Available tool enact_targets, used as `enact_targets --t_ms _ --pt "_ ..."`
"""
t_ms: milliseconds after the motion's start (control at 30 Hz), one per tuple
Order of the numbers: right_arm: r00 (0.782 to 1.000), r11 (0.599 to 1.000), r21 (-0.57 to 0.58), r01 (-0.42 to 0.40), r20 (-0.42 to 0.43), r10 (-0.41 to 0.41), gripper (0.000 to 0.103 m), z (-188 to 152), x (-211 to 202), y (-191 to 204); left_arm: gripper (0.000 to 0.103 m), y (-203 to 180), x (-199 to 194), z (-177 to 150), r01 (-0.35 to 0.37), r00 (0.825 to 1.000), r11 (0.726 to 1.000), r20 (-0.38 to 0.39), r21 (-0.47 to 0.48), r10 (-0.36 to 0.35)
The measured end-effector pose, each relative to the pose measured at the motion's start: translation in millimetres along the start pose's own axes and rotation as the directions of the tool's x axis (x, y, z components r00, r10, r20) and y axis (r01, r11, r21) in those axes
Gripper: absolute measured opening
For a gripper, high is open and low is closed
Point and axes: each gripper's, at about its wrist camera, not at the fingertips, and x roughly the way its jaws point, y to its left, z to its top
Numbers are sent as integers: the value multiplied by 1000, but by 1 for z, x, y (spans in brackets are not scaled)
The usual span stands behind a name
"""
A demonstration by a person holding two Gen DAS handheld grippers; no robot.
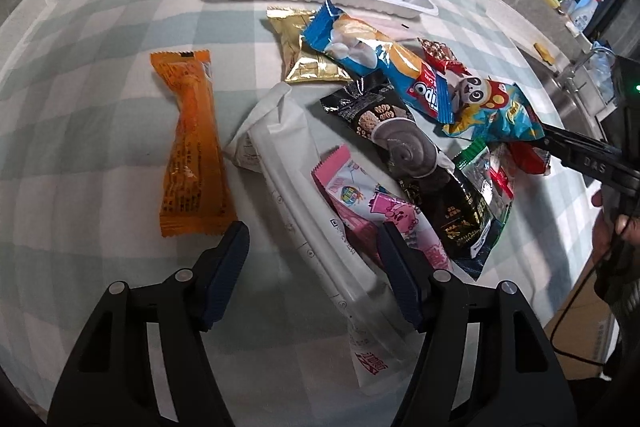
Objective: Organize snacks
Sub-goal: 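Grasp the white long packet with left tool while right tool grasps red chip bag, then carry white packet with left tool while right tool carries red bag to tray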
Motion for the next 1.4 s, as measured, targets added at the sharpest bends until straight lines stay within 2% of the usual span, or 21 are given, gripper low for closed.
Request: enact_targets --t_ms 200,400,567,800,867,900,933,1067,1167,1300,1400 --pt "999 1000 13 -25 -27 25 50 4 13 -3 65 -1 3 1 5 1000 1000 0 13 -5" --pt "993 990 89 -112 -28 115 50 0 21 -16 66 -5 2 -5 -20 1000 1000 24 3 20" --pt "988 985 80 -150 -16 152 49 -3 21 -20 66 -6 2 -7 -30 998 999 53 -42 32" --pt "981 976 103 -192 -13 194 34 -4 20 -34 65 -15 4 -10 -85 996 996 36 -16 85" --pt "979 973 113 -200 -12 203 33 -5 20 -38 60 -15 3 -10 -88 996 996 30 -14 88" --pt "979 972 117 -202 -11 205 32 -6 19 -39 46 -16 3 -10 -91 995 996 28 -15 91" --pt "978 971 124 -206 -8 209 31 -6 18 -42 27 -15 1 -11 -92 995 996 26 -17 92" --pt "966 950 184 -253 1 257 30 -10 15 -56 19 -7 -3 -11 -66 998 997 9 -47 66" --pt "953 923 246 -297 11 304 30 -14 12 -71 18 -2 -7 -12 -26 1000 997 -1 -73 26" --pt "934 880 323 -348 38 355 30 -17 5 -90 18 -3 -18 -14 -8 1000 998 11 -67 8" --pt "929 865 349 -361 50 367 30 -17 0 -98 18 -3 -30 -12 22 1000 997 23 -73 -21"
